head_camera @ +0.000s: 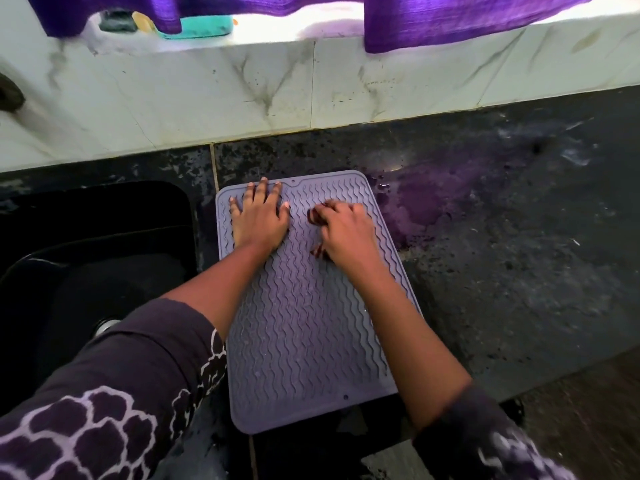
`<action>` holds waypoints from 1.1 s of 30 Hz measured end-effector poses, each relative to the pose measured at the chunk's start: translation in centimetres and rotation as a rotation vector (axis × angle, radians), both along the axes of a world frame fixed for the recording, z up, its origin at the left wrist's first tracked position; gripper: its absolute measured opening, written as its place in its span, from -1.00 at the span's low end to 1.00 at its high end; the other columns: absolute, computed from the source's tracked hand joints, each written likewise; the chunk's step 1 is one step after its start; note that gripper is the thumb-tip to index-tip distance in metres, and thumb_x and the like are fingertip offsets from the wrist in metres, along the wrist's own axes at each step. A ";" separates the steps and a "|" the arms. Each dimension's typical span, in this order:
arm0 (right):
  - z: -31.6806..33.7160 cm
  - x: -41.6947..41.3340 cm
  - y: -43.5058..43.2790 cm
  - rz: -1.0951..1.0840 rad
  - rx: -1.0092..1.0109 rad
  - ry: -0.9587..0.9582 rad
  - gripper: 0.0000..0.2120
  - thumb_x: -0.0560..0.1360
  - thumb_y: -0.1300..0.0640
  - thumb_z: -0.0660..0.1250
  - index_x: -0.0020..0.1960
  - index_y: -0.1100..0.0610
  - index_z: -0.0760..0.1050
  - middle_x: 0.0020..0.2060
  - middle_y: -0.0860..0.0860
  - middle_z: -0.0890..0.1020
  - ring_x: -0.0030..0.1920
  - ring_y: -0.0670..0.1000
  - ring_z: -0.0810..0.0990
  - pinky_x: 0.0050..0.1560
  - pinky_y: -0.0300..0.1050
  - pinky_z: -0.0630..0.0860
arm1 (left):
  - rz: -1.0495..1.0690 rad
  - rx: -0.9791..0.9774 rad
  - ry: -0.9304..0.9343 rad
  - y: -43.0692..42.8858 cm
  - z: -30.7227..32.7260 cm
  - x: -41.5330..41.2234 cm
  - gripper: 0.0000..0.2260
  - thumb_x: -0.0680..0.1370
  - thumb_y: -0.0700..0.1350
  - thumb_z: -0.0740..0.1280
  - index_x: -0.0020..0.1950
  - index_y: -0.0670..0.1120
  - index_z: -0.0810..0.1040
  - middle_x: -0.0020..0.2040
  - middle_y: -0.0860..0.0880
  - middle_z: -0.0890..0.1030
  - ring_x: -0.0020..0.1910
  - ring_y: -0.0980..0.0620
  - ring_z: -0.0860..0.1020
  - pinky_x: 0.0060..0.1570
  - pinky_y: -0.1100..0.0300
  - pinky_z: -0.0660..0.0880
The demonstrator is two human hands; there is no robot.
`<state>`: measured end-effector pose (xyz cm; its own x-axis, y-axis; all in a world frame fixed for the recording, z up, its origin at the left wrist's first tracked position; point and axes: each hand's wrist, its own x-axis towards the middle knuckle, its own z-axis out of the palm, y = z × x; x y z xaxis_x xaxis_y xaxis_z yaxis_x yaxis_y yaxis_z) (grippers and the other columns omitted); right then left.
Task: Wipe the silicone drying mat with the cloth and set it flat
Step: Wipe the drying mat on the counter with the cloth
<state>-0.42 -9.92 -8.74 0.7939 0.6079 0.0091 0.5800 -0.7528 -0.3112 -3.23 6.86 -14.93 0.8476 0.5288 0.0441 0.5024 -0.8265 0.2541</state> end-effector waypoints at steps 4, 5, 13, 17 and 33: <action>-1.8 0.5 1.1 0.047 -0.130 0.029 -0.58 0.56 0.08 0.07 0.41 0.03 0.24 0.37 0.08 0.35 0.33 0.15 0.26 0.25 0.18 0.31 | 0.004 0.003 0.001 0.0 0.0 0.1 -0.51 0.60 0.14 0.01 0.51 0.05 0.15 0.54 -0.05 0.14 0.52 -0.10 0.05 0.42 -0.22 -0.06; -2.1 -0.1 0.6 0.040 -0.128 0.026 -0.58 0.55 0.08 0.08 0.41 0.04 0.24 0.36 0.09 0.35 0.33 0.15 0.27 0.25 0.18 0.32 | 0.004 0.003 0.000 0.0 0.0 0.0 -0.51 0.60 0.13 0.01 0.51 0.05 0.15 0.54 -0.05 0.14 0.52 -0.10 0.05 0.42 -0.22 -0.05; -1.3 -8.3 -6.5 0.048 -0.201 0.104 -0.58 0.55 0.10 0.15 0.41 0.03 0.25 0.29 0.04 0.43 0.16 0.07 0.38 0.11 -0.05 0.40 | 0.001 -0.005 -0.007 0.1 0.0 0.0 -0.52 0.60 0.12 0.01 0.51 0.05 0.15 0.54 -0.05 0.14 0.52 -0.09 0.06 0.42 -0.22 -0.06; -0.3 -6.4 -6.0 -0.076 0.010 0.212 -0.64 0.55 0.10 0.15 0.34 0.03 0.36 0.14 0.00 0.49 0.05 -0.02 0.43 0.03 -0.17 0.43 | -0.006 -0.056 -0.040 -0.1 0.6 -0.3 -0.53 0.60 0.11 0.05 0.50 0.04 0.19 0.54 -0.07 0.16 0.52 -0.09 0.07 0.42 -0.23 -0.07; -1.0 -4.6 -7.1 0.183 -0.211 0.157 -0.57 0.56 0.07 0.10 0.42 -0.03 0.25 0.36 -0.04 0.34 0.22 0.06 0.29 0.22 -0.03 0.32 | -0.061 -0.096 0.126 -9.4 0.5 -11.8 -0.49 0.60 0.20 -0.11 0.52 0.15 -0.15 0.57 -0.01 -0.14 0.52 -0.03 -0.20 0.40 -0.14 -0.30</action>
